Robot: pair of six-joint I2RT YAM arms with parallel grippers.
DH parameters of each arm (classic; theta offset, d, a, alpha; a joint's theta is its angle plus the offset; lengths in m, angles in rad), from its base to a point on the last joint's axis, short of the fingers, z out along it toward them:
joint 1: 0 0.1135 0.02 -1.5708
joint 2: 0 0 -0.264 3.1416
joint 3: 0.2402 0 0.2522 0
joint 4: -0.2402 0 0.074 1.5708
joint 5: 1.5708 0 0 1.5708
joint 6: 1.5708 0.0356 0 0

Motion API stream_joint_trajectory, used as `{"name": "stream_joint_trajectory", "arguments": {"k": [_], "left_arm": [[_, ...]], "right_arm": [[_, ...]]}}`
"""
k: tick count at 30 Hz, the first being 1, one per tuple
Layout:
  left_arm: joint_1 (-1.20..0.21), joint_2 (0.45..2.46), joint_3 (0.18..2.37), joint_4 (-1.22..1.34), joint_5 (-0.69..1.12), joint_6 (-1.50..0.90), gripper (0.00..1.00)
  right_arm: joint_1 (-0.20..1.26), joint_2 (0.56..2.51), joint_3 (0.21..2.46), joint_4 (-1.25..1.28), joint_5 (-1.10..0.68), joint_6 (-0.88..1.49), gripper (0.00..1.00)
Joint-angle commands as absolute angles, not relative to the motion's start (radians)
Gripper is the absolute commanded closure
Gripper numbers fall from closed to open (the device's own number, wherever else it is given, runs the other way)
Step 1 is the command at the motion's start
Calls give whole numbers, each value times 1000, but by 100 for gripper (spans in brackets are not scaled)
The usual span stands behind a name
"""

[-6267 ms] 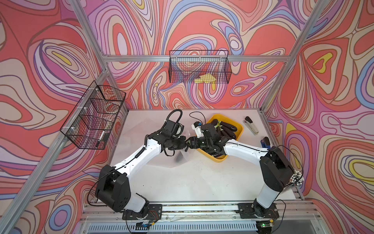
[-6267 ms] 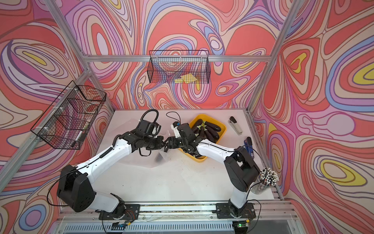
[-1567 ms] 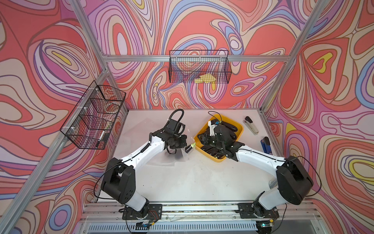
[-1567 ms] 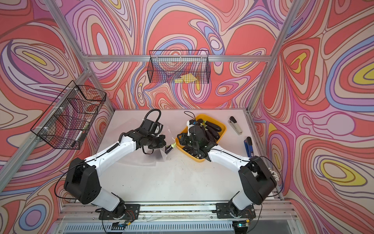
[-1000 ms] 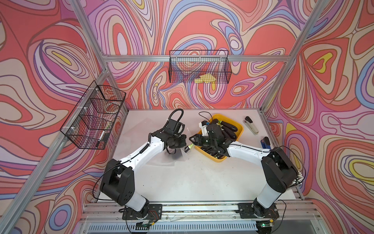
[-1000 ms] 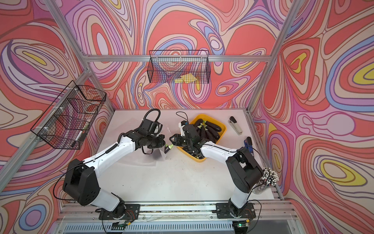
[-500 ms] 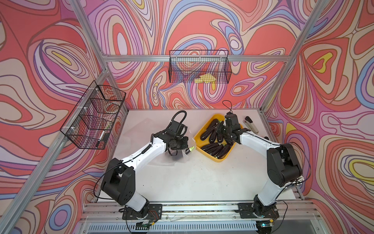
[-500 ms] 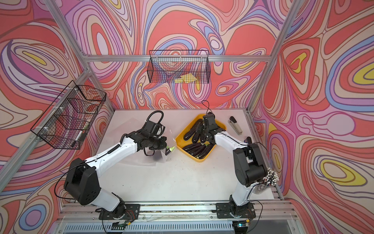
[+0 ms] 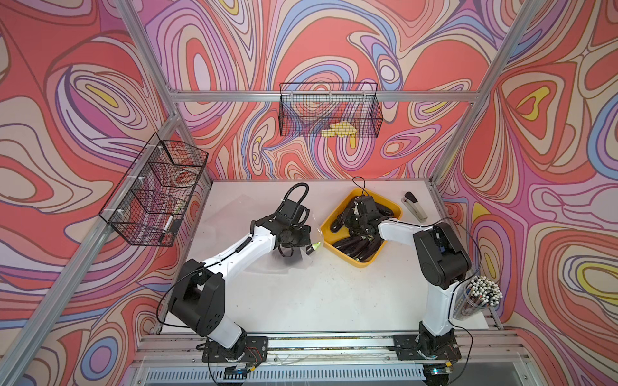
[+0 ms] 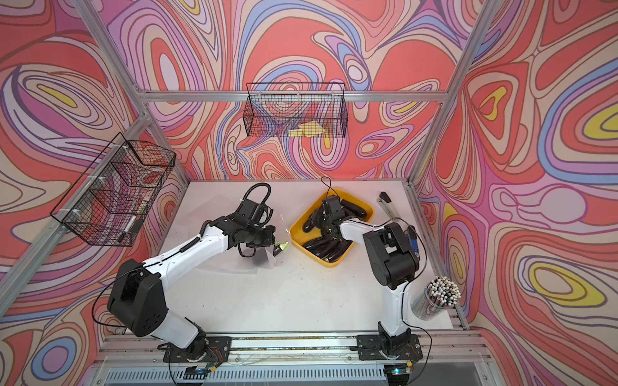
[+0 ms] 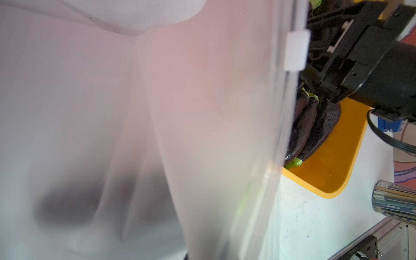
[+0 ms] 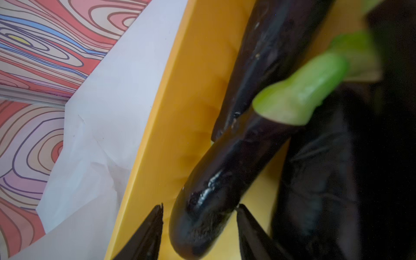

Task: Place the eggplant in a zip-top bag and seal the zipper
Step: Pick up the eggplant from the basket, then place the eggplant in the zipper food storage bag.

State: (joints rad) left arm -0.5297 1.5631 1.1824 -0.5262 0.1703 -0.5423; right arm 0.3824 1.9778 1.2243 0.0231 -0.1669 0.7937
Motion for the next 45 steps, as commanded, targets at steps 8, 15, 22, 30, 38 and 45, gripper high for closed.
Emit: {"name": "stream_joint_trajectory", "arguments": {"k": [8,15,22,30,38,45], "left_arm": [[-529,1559,1225,-564,146,-519,100],[-528,1552,1237,-591,126,-500,100],[-527,1574,1241,-575,121,-503,100],[-527,1617,1267,-559,175,-524,100],[-517,1598,1263,-552,223,-552,100],[-476,1542,1240,-522,299,-606,100]], "right_arm": [[383,2094,1324,46,-95,959,39],[388,2056,1305,88,-66,984,63],[390,1899,1226,61,-85,915,74],[502,1653,1064,272,-130,794,72],[683,1683,993,482,-23,800,71],[749,1719,919,583,36,844,69]]}}
